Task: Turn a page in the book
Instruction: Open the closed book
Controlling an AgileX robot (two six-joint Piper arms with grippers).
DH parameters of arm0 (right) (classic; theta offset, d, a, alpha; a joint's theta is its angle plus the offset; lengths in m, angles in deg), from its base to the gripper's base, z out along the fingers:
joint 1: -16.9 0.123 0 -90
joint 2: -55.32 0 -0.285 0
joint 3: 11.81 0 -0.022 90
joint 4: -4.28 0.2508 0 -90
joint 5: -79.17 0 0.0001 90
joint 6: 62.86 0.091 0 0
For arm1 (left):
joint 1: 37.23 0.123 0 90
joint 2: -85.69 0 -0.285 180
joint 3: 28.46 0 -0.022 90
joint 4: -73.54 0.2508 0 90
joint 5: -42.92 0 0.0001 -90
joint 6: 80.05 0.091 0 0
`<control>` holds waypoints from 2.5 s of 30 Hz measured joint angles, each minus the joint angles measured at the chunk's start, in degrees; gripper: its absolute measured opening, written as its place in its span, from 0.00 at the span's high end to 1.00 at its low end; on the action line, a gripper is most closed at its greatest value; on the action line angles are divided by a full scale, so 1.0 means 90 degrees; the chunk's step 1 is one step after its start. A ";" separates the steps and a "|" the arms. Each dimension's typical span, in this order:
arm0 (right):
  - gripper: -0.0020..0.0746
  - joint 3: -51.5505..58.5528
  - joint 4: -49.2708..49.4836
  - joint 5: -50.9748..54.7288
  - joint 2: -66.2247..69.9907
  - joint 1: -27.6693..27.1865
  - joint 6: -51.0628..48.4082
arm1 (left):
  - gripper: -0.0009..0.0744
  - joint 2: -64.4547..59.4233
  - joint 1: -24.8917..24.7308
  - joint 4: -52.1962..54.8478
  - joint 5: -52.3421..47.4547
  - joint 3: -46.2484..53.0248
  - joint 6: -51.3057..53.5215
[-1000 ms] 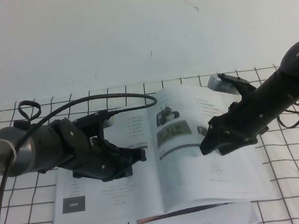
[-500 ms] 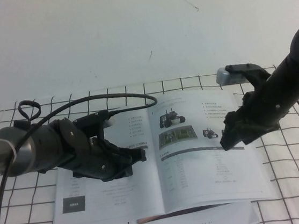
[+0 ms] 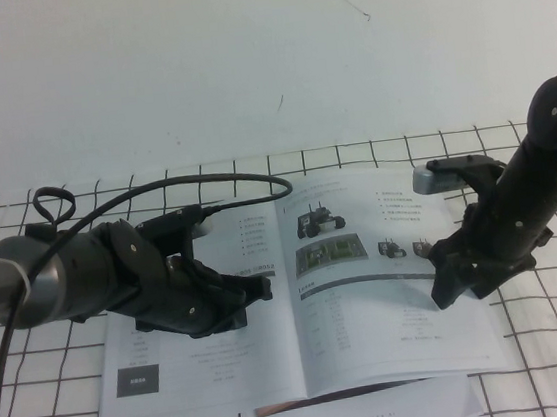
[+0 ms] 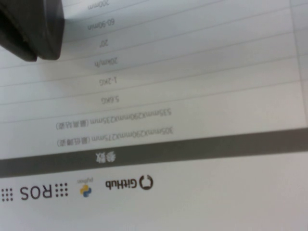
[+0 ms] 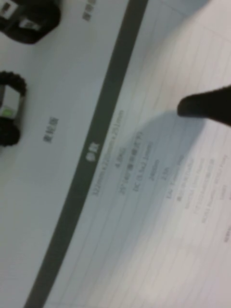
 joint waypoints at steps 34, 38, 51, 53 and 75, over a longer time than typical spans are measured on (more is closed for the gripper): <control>0.35 -0.0019 0.3739 0.0527 0.0221 -0.0041 -0.2291 | 0.99 -0.0011 0.0000 -0.0038 0.0000 0.0000 0.0029; 0.35 -0.0019 0.4195 0.0565 0.0221 -0.0041 -0.2531 | 0.99 -0.0011 0.0000 -0.0145 0.0000 0.0000 0.0029; 0.36 -0.0019 0.3282 0.0503 0.0042 -0.0125 -0.2318 | 0.99 -0.0024 0.0000 -0.0214 0.0000 0.0000 0.0029; 0.36 -0.0019 0.2779 0.0400 -0.0135 -0.0221 -0.2023 | 0.99 -0.0024 0.0000 -0.0214 0.0000 0.0000 0.0016; 0.36 -0.0005 0.0154 0.0406 -0.0189 -0.0406 -0.0501 | 0.99 -0.0024 0.0000 -0.0214 0.0000 0.0000 0.0098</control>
